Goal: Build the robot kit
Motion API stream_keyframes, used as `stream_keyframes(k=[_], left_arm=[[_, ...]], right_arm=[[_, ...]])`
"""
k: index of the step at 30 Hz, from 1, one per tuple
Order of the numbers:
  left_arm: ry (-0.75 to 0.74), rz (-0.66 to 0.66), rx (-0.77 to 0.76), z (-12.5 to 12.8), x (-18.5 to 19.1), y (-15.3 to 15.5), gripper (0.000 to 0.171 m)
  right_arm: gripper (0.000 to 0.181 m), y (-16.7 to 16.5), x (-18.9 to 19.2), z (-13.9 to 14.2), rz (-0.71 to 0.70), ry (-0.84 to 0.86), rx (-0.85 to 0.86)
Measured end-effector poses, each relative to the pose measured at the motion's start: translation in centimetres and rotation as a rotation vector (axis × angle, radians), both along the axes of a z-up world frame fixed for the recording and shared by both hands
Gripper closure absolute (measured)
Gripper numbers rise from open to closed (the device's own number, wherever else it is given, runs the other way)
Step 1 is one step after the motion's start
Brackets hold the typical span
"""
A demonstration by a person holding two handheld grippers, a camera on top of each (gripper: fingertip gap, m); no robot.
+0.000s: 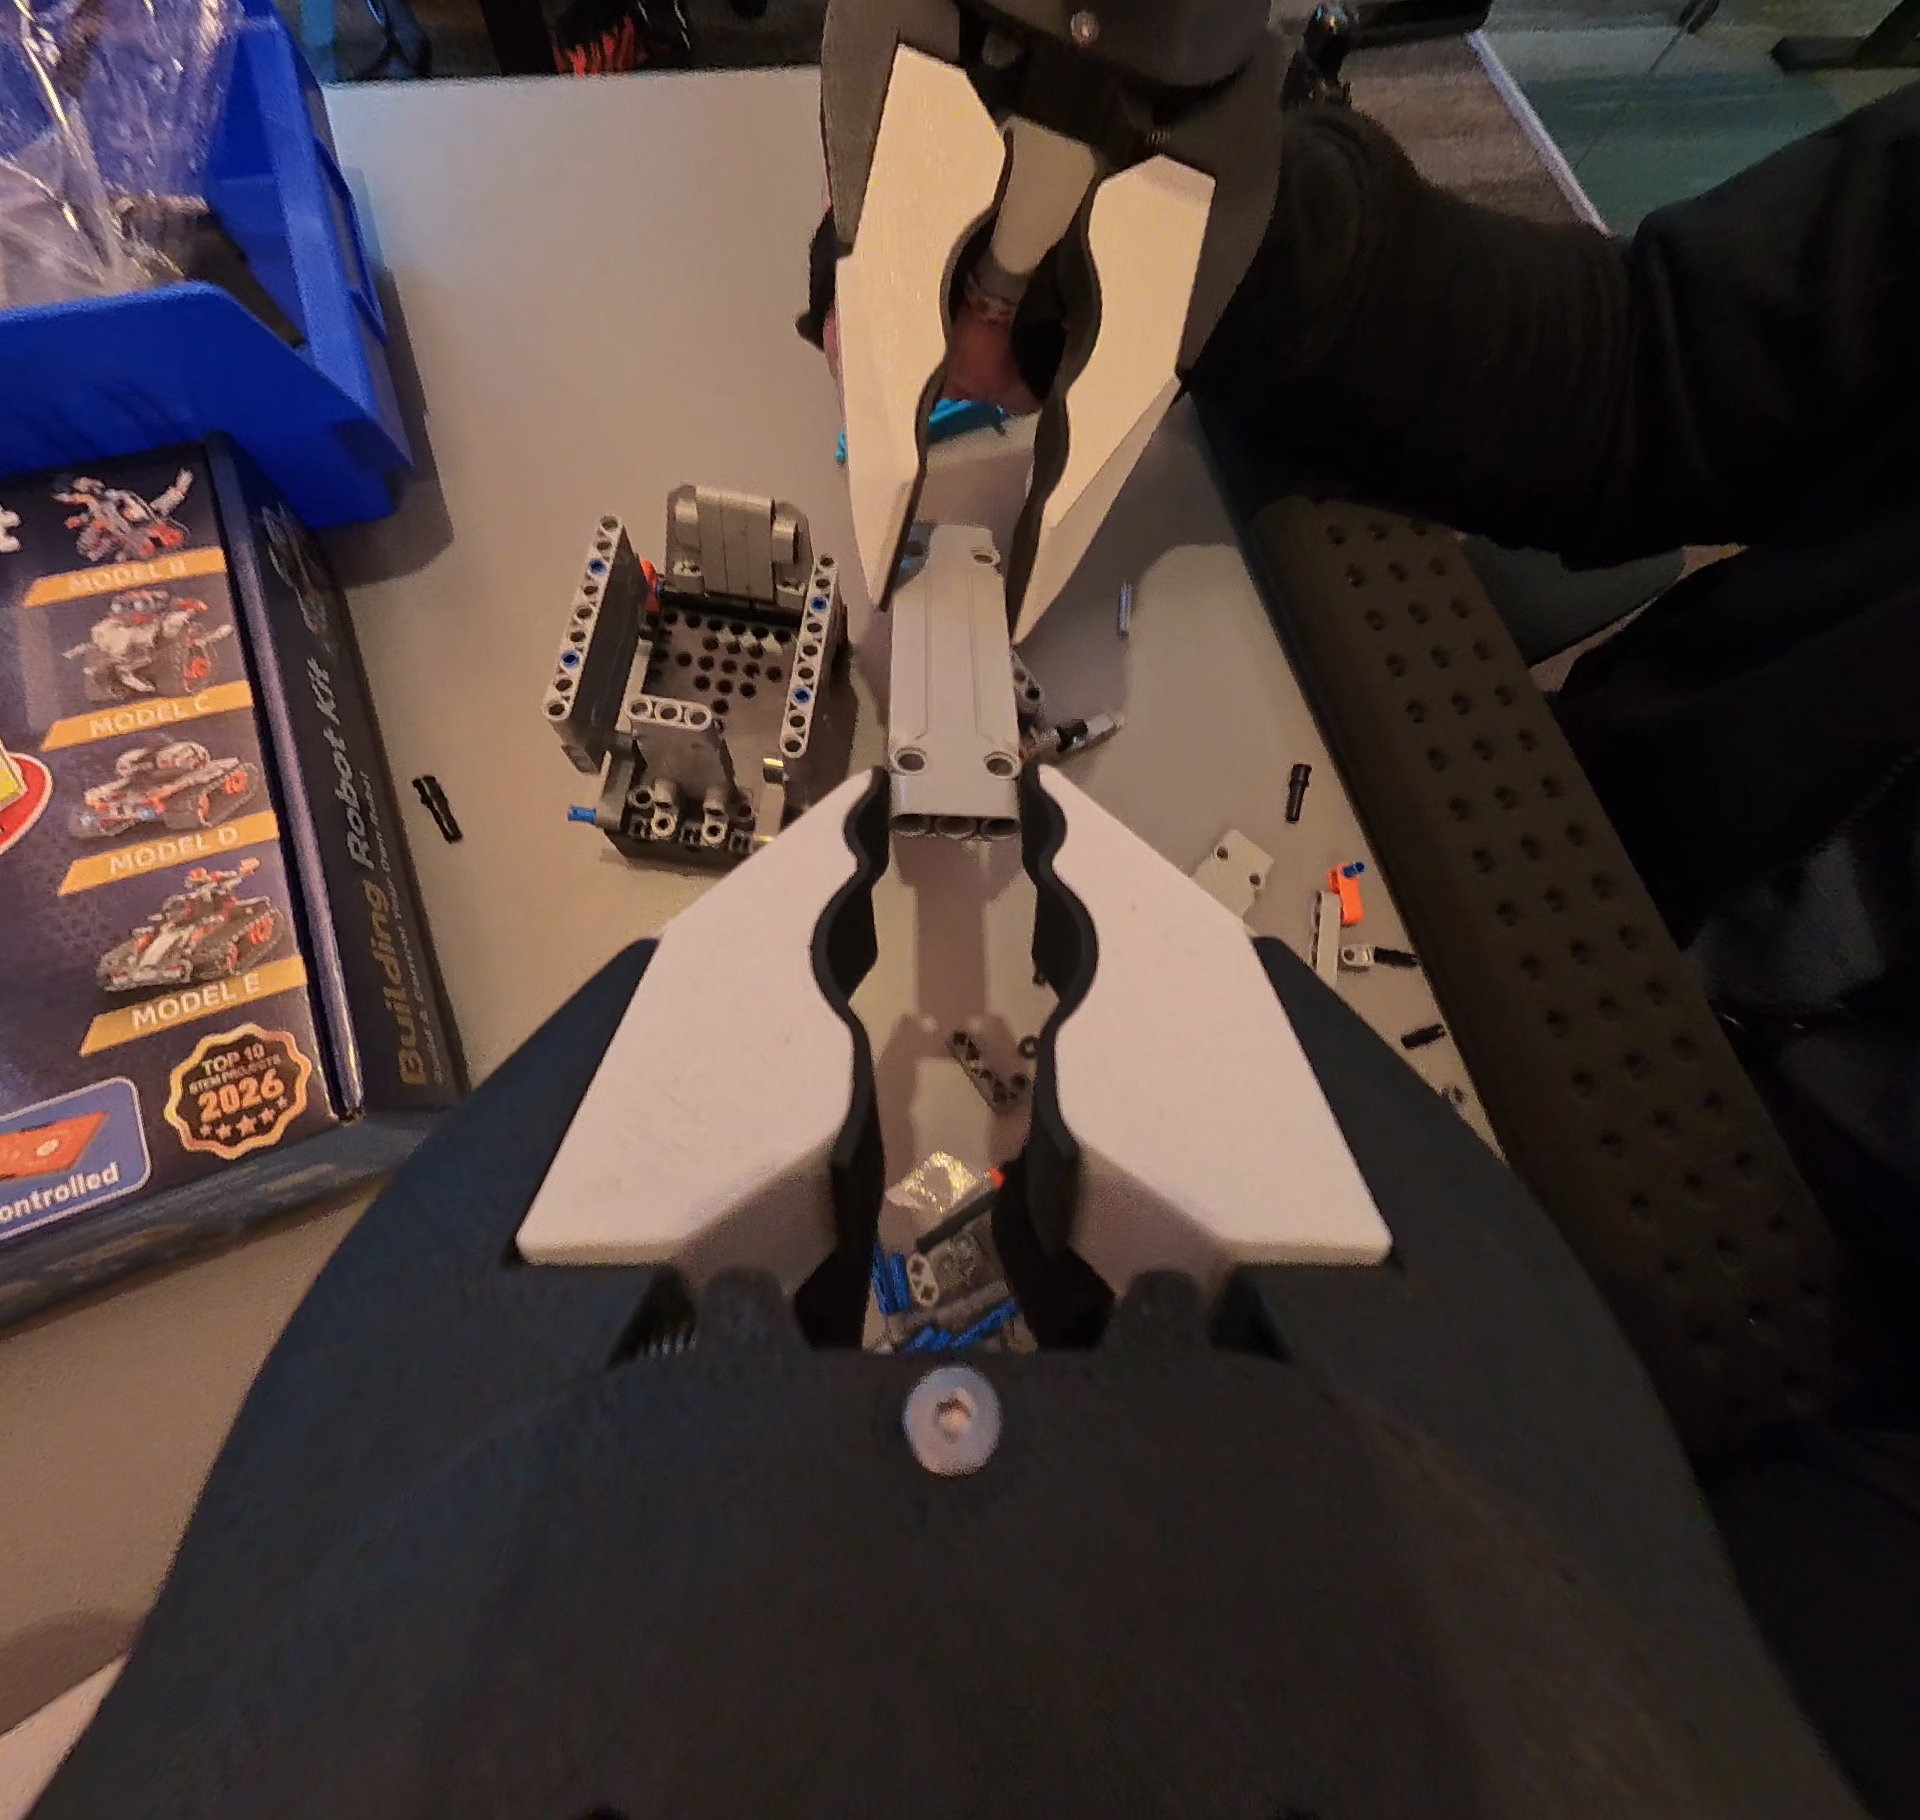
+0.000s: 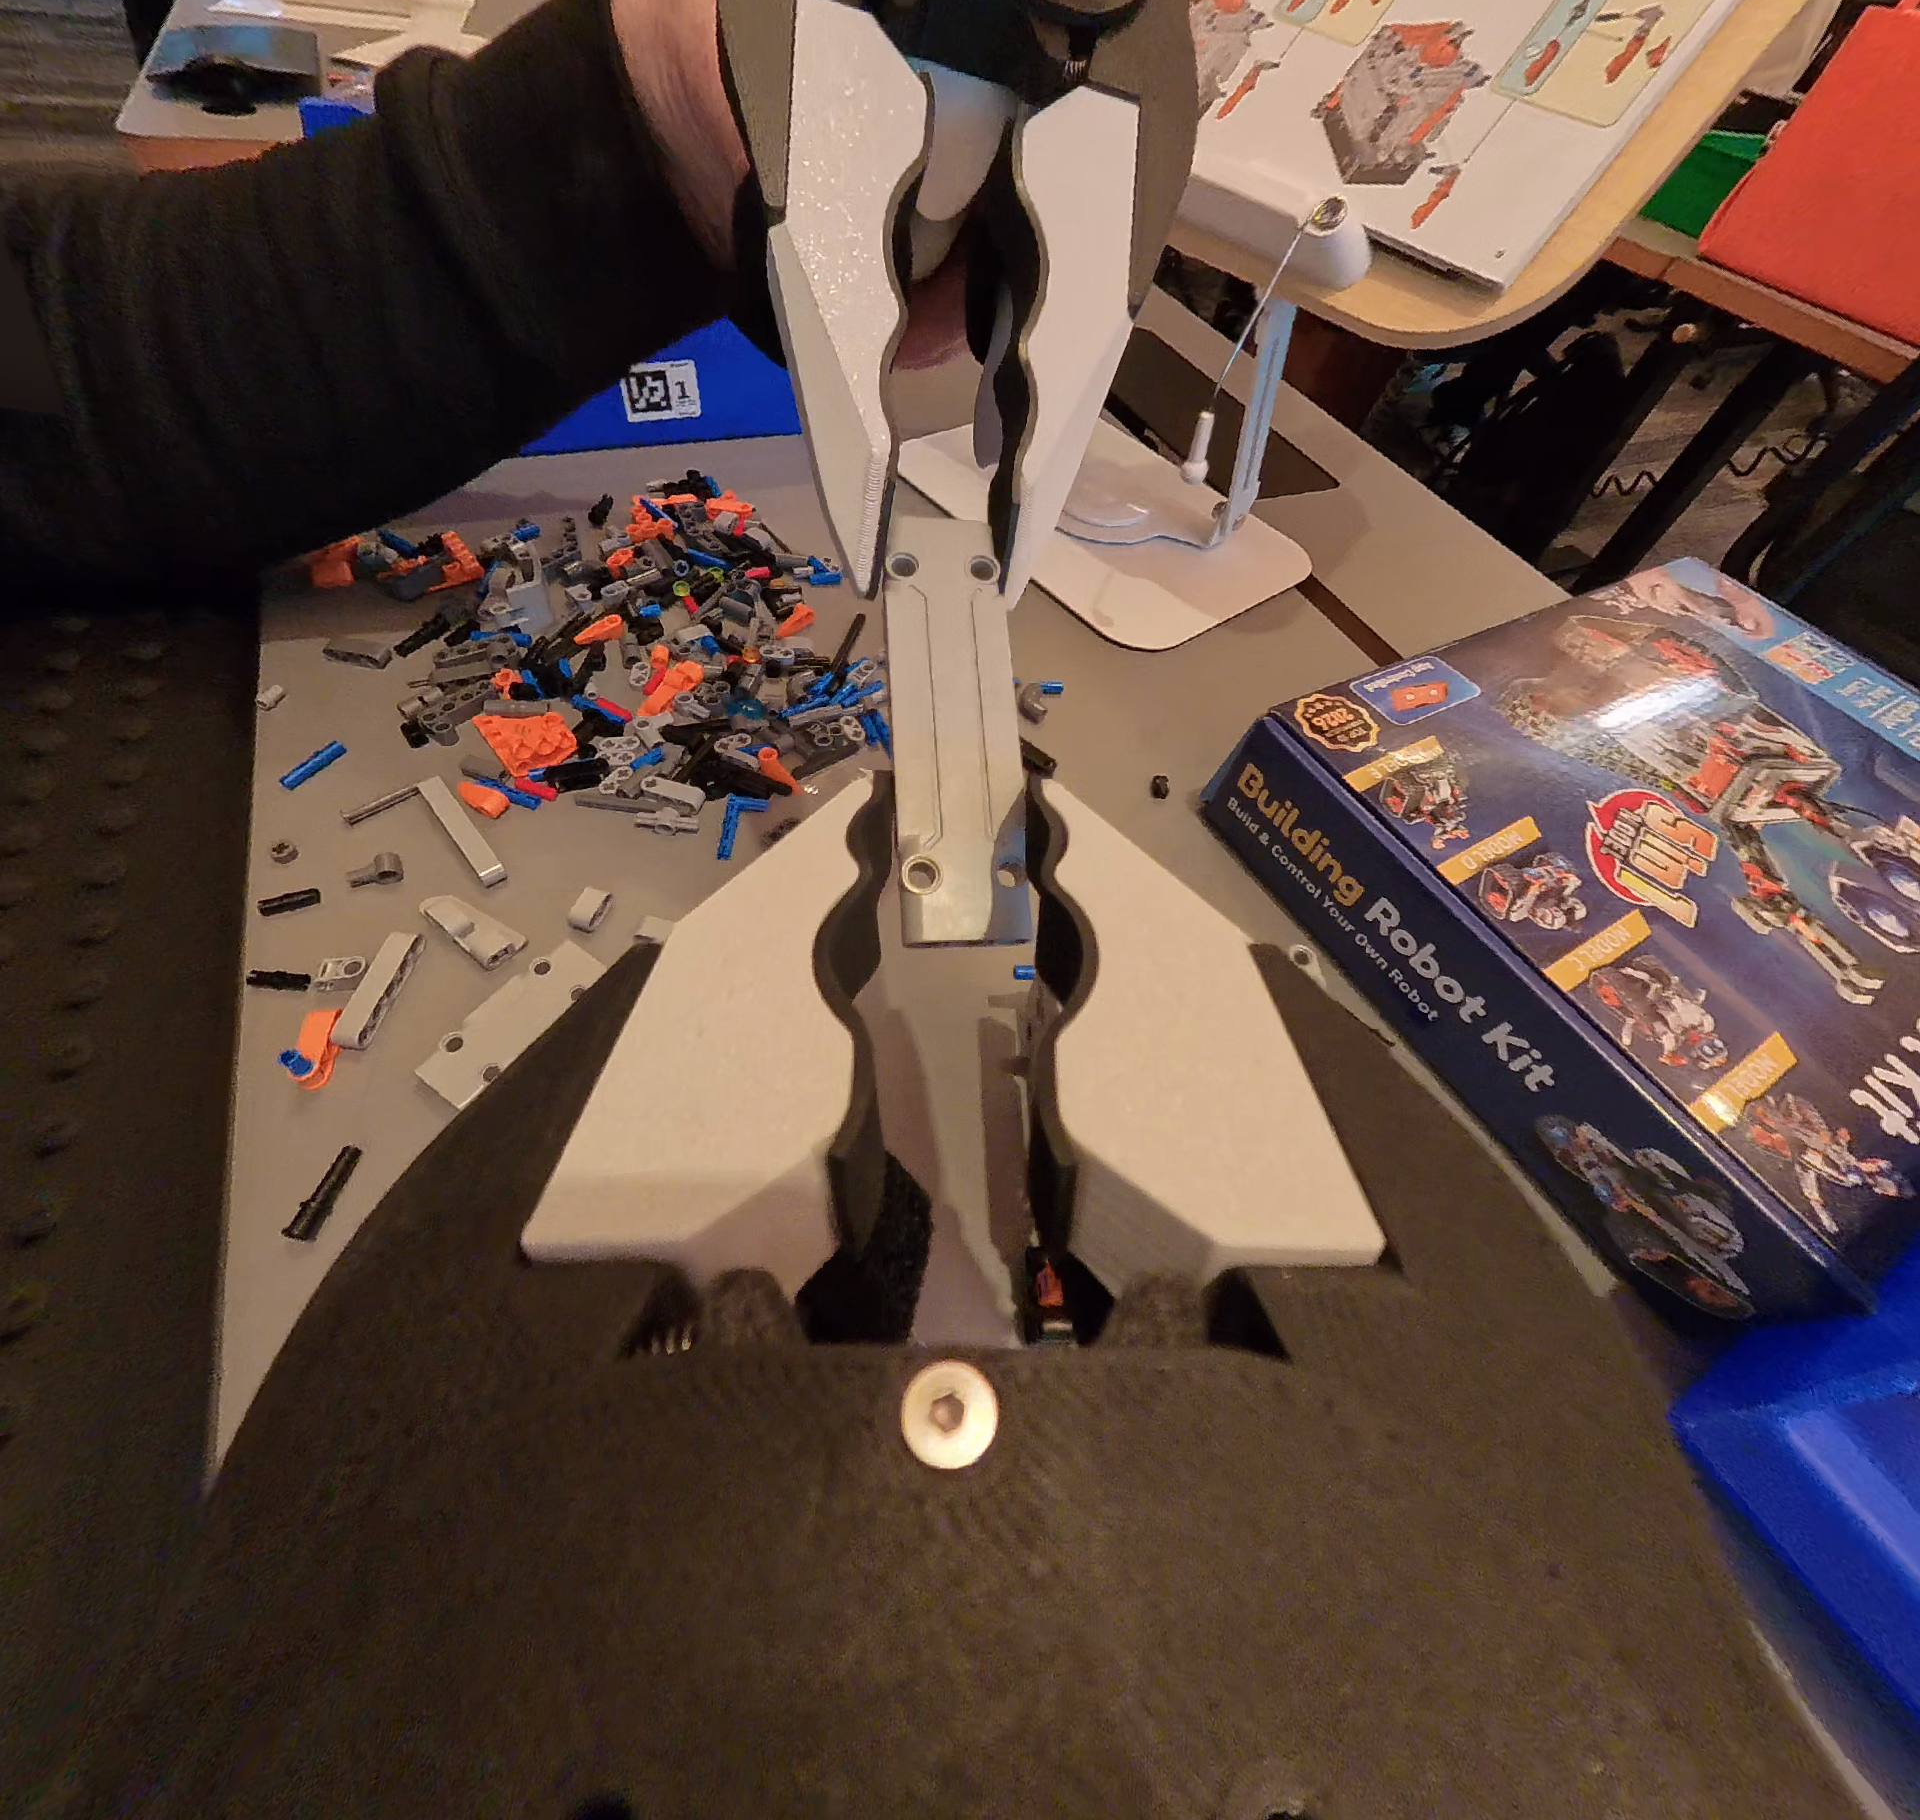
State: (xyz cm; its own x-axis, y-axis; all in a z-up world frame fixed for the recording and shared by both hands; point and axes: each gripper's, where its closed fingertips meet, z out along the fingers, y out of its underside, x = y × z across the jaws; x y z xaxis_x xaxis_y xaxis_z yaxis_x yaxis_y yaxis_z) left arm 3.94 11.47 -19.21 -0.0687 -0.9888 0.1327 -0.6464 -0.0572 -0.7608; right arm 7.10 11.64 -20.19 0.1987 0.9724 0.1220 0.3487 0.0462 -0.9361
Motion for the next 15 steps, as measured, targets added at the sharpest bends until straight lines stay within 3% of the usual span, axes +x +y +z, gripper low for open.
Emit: stream_keyframes(k=[7,15], left_arm=[[0.235,0.047,0.040,-2.6,-2.5,0.0,0.144],[0.281,0.074,0.106,-1.5,-3.4,-0.3,0.143]], right_arm=[[0.158,-0.6,-1.0,-1.7,0.032,-0.072,-0.026],[0.158,-1.0,-1.9,-3.6,0.055,-0.143,-0.054]])
